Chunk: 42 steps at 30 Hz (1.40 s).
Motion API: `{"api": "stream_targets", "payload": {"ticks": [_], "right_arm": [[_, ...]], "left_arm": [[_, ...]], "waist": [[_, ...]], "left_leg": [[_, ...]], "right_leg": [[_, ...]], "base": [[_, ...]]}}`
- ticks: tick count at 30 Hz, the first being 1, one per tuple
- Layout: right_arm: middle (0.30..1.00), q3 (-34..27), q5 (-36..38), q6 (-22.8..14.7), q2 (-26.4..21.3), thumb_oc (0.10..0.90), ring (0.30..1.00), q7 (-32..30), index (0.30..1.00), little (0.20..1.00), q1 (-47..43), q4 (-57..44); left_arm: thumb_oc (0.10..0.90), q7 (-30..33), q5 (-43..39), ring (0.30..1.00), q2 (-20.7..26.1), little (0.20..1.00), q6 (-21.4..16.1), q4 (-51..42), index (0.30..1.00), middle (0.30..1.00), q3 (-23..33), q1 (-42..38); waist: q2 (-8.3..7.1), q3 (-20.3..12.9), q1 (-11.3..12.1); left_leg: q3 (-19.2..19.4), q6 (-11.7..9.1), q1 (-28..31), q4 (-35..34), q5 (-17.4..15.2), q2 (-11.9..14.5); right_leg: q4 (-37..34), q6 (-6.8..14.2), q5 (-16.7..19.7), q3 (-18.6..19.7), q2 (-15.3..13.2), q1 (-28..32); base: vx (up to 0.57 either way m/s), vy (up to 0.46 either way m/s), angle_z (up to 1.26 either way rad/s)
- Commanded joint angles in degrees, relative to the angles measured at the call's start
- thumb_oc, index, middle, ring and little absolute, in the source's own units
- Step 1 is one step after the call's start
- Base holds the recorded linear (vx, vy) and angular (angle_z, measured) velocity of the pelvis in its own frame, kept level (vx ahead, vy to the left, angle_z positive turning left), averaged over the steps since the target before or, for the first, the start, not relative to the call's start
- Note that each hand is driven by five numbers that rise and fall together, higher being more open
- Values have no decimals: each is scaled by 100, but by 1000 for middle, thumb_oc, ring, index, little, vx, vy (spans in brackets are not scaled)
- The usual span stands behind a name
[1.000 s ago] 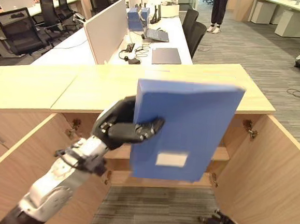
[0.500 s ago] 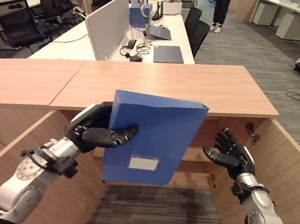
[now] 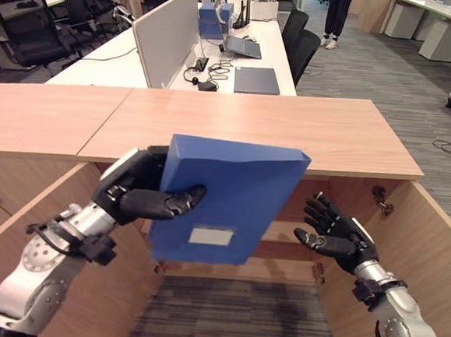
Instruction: Put the empty folder in the office cabinet
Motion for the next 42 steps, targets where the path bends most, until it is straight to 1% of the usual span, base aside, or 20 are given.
{"api": "stream_targets", "payload": {"ticks": [1, 2, 3, 6, 10, 11, 14, 17, 18, 19, 20, 23, 24, 27, 32, 33, 36, 39, 40, 42], "right_arm": [[900, 149, 727, -347, -127, 800, 900, 488, 900, 900, -882, -978], [900, 185, 767, -331, -104, 800, 900, 518, 900, 900, -900, -1039], [900, 187, 768, -328, -103, 800, 900, 517, 900, 900, -897, -1039], [900, 375, 766, -327, -69, 800, 900, 570, 900, 900, -1011, -1144], [900, 558, 754, -230, -108, 800, 900, 744, 900, 900, -1091, -1317], [900, 588, 729, -232, -117, 800, 900, 756, 900, 900, -1128, -1339], [900, 656, 717, -246, -126, 800, 900, 763, 900, 900, -1196, -1459], [900, 748, 743, -272, -81, 800, 900, 795, 900, 900, -1297, -1685], [900, 794, 748, -296, -34, 800, 900, 789, 900, 900, -1391, -1823], [900, 792, 747, -296, -33, 800, 900, 787, 900, 900, -1394, -1827], [900, 825, 753, -312, 2, 800, 900, 776, 900, 900, -1435, -1870], [900, 844, 747, -395, 157, 800, 900, 716, 900, 900, -1638, -2108], [900, 840, 747, -408, 198, 800, 900, 702, 900, 900, -1687, -2160], [900, 832, 759, -483, 295, 800, 900, 657, 900, 900, -1812, -2208], [900, 897, 695, -540, 366, 800, 900, 571, 900, 900, -1987, -2146], [900, 925, 701, -541, 419, 800, 900, 571, 900, 900, -2024, -2138], [900, 983, 673, -574, 525, 800, 900, 495, 900, 900, -2132, -2004], [900, 1011, 703, -589, 596, 800, 900, 472, 900, 900, -2164, -1967], [900, 1030, 727, -596, 626, 800, 900, 459, 900, 900, -2203, -1944], [900, 1128, 861, -656, 809, 800, 900, 378, 900, 900, -2278, -1806]], "left_arm": [[400, 12, -235, 300, -86, 300, -927, -6, 300, 300, 578, -1130], [400, -3, -226, 300, -85, 300, -924, -14, 300, 300, 572, -1137], [400, -3, -226, 300, -84, 300, -923, -13, 300, 300, 571, -1133], [400, -16, -175, 300, -97, 300, -926, -44, 300, 300, 510, -1179], [400, -100, -182, 300, -78, 300, -921, -73, 300, 300, 473, -1246], [400, -110, -191, 300, -93, 300, -928, -75, 300, 300, 451, -1274], [400, -113, -160, 300, -96, 300, -948, -92, 300, 300, 399, -1320], [400, -112, -164, 300, -119, 300, -936, -119, 300, 300, 327, -1347], [400, -132, -175, 300, -154, 300, -922, -119, 300, 300, 243, -1380], [400, -132, -175, 300, -153, 300, -923, -119, 300, 300, 245, -1386], [400, -136, -169, 300, -181, 300, -912, -119, 300, 300, 198, -1394], [400, -182, -176, 300, -265, 300, -818, -123, 300, 300, -38, -1453], [400, -206, -179, 300, -281, 300, -798, -146, 300, 300, -84, -1446], [400, -248, -202, 300, -363, 300, -753, -125, 300, 300, -189, -1488], [400, -298, -293, 300, -498, 300, -675, -140, 300, 300, -328, -1540], [400, -318, -323, 300, -541, 300, -641, -151, 300, 300, -414, -1559], [400, -389, -373, 300, -664, 300, -548, -165, 300, 300, -664, -1597], [400, -437, -448, 300, -735, 300, -491, -182, 300, 300, -792, -1604], [400, -473, -520, 300, -776, 300, -436, -171, 300, 300, -871, -1619], [400, -504, -589, 300, -837, 300, -350, -146, 300, 300, -1097, -1671]], "waist": [[-188, -154, -71], [-186, -142, -72], [-187, -156, -71], [-193, -144, -67], [-201, -166, -51], [-201, -153, -53], [-204, -166, -56], [-203, -154, -55], [-202, -177, -60], [-202, -163, -61], [-198, -176, -62], [-192, -169, -74], [-194, -187, -73], [-198, -181, -76], [-195, -192, -72], [-196, -203, -78], [-202, -189, -80], [-206, -207, -83], [-205, -197, -84], [-203, -194, -86]], "left_leg": [[-49, -134, 467, -11, -685, -47], [-38, -128, 436, -11, -616, -48], [-43, -134, 467, -11, -684, -48], [-16, -129, 433, -11, -612, -41], [-4, -142, 452, -11, -673, -31], [1, -135, 417, -11, -601, -33], [-11, -138, 446, -11, -669, -31], [-10, -131, 408, -11, -595, -29], [-16, -134, 441, -11, -666, -28], [-11, -128, 409, -11, -598, -28], [-18, -134, 439, -11, -665, -28], [-16, -122, 399, -11, -597, -30], [-16, -126, 431, -11, -670, -30], [-14, -112, 396, -11, -602, -28], [-16, -105, 398, -11, -613, -28], [-22, -110, 441, -11, -687, -25], [-24, -94, 416, -11, -619, -30], [-29, -99, 451, -11, -692, -30], [-23, -91, 418, -11, -626, -32], [-26, -94, 453, -11, -695, -36]], "right_leg": [[129, 376, -674, -343, -165, 208], [147, 366, -622, -345, -164, 169], [128, 375, -676, -339, -163, 208], [143, 368, -607, -332, -165, 166], [120, 382, -664, -327, -159, 192], [137, 372, -609, -330, -159, 152], [123, 377, -664, -320, -163, 186], [148, 365, -610, -325, -157, 137], [130, 371, -664, -314, -154, 174], [150, 362, -611, -318, -154, 134], [132, 370, -664, -313, -155, 172], [153, 358, -609, -307, -156, 129], [135, 368, -662, -300, -156, 166], [159, 353, -612, -292, -156, 126], [161, 345, -609, -281, -162, 124], [141, 353, -665, -277, -163, 172], [174, 336, -615, -273, -160, 141], [155, 345, -671, -270, -162, 186], [176, 335, -617, -273, -164, 143], [153, 348, -660, -266, -165, 178]], "base": [[0, 0, 0], [48, 3, 1], [0, 0, 0], [-9, -3, -4], [6, 0, 0], [46, -3, 2], [-15, -5, 0], [18, -5, 0], [-31, -1, 0], [47, -1, 1], [-41, -1, 0], [14, -4, 0], [-37, -4, 1], [0, -3, 0], [0, -2, 0], [38, -7, 0], [-17, -2, 0], [11, -4, 1], [0, 0, 0], [0, 0, 0]]}}
